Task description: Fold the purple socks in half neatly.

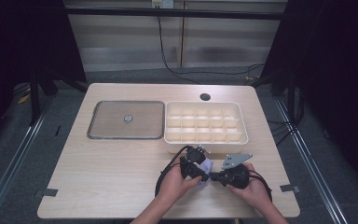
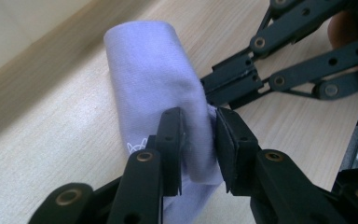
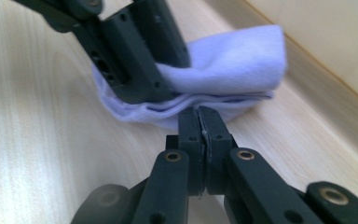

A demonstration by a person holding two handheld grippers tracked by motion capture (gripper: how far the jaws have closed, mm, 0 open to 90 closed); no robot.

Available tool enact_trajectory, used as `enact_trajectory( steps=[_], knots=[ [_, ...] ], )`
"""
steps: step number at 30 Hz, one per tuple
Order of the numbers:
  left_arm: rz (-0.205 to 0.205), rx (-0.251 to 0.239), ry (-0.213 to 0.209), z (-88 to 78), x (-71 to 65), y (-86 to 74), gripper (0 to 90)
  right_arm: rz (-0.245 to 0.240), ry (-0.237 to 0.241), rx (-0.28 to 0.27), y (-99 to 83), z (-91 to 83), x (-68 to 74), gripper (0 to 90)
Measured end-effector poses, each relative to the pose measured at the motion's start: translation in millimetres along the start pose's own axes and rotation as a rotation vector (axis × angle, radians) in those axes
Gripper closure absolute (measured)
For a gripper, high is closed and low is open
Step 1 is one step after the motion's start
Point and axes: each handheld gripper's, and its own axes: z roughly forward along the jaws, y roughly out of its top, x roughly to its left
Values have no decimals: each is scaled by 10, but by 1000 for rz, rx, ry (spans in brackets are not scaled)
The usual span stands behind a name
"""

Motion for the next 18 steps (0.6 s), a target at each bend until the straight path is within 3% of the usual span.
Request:
enact_trajectory(
  steps=[5,11,18],
  knots=[
    [-3,3,-1,7,16,-7,731,14,-14,-17,-25,-55,-50,888],
    [31,21,25,17,-29,9,729,19,-21,-38,-4,-86,-63,887],
    [37,19,28,24,-46,12,719,45,-36,-76,54,-157,-101,891]
  ],
)
